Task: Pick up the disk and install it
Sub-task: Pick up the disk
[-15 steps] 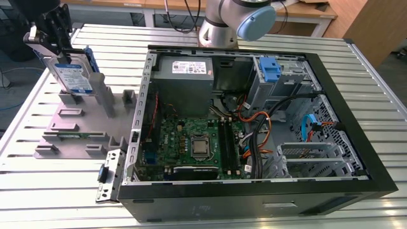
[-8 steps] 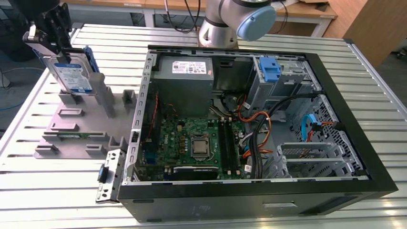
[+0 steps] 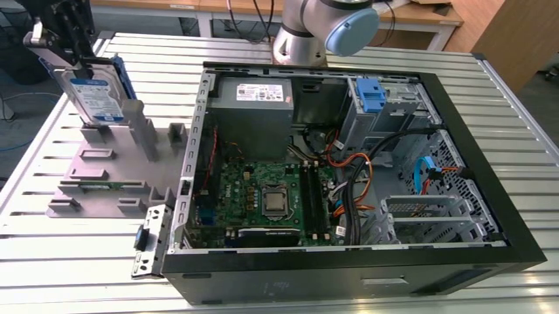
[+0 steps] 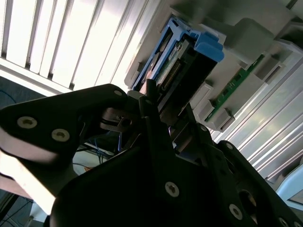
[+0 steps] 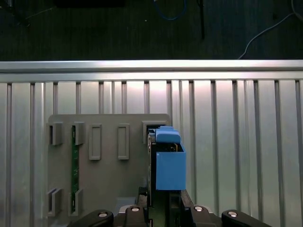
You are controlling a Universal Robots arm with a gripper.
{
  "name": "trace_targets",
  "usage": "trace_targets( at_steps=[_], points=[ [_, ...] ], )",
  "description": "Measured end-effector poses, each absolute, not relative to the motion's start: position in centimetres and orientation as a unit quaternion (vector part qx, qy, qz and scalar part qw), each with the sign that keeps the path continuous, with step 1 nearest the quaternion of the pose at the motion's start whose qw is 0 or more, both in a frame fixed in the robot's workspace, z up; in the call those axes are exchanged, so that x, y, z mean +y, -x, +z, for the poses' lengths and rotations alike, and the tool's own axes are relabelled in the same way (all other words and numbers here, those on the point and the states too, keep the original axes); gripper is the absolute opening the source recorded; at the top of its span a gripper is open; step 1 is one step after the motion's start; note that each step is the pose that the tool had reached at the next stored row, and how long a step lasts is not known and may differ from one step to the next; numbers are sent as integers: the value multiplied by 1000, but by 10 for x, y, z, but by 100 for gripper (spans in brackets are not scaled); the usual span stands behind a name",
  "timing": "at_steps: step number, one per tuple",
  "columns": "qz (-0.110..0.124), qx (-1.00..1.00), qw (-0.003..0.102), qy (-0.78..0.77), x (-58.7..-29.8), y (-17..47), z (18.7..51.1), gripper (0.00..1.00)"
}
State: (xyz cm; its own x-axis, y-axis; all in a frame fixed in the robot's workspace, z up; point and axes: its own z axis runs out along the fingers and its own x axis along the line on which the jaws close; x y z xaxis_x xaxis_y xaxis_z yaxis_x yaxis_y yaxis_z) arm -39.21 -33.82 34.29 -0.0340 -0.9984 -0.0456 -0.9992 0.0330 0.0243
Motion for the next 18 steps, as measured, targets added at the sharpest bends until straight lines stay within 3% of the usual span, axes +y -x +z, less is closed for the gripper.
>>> trace_targets(
  at_steps=[18],
  points=[
    [25,719,8,695,-338,392,352,35]
  ],
)
